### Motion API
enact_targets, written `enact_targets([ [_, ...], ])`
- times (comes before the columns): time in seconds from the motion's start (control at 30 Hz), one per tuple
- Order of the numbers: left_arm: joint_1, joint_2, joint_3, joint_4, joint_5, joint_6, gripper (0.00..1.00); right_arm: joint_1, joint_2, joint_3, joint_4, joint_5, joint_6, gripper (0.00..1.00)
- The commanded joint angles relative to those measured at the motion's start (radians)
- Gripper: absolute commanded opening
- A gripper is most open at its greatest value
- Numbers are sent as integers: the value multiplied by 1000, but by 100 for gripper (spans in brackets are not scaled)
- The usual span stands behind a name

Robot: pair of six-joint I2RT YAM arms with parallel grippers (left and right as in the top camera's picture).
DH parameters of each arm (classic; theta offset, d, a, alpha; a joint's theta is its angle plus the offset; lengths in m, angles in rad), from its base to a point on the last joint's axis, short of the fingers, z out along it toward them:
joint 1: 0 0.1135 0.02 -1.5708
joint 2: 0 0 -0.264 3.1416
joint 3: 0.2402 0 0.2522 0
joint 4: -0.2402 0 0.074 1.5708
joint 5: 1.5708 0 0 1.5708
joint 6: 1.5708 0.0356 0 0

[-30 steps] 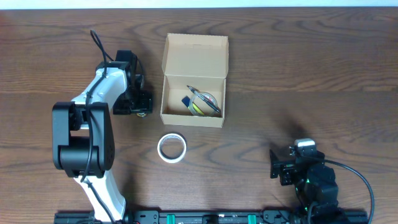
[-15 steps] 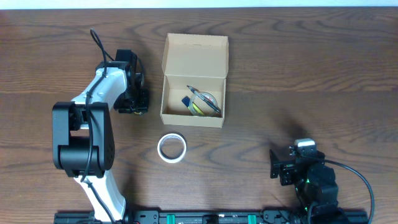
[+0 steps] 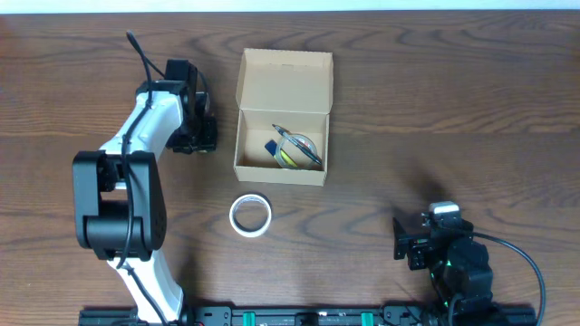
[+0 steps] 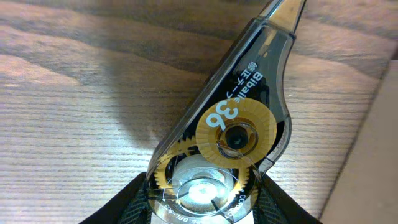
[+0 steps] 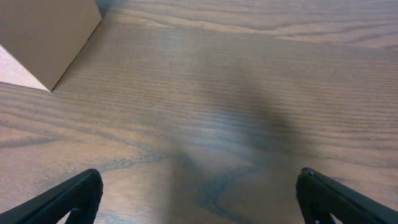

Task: Pack container
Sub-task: 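Lift the correction tape into the box and open the left gripper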

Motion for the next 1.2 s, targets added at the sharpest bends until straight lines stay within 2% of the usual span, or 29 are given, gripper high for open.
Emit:
enact_targets([
  [0.0, 2, -65, 23, 3, -1, -4, 30, -10, -6, -2, -1, -3, -11, 99],
  [0.37, -2, -302, 23, 21, -16, -5, 30, -10, -6, -2, -1, -3, -11, 99],
  [0.53, -53, -381, 23, 21, -16, -5, 31, -10, -6, -2, -1, -3, -11, 99],
  [0.87, -340, -367, 23, 37, -17, -77, 33, -10, -6, -2, -1, -3, -11, 99],
  [1.03, -406, -315, 23, 36, -15, -135, 33, -10, -6, -2, -1, -3, -11, 99],
  [1.17, -426, -255, 23, 36, 11, -137, 33, -10, -6, -2, -1, -3, -11, 99],
])
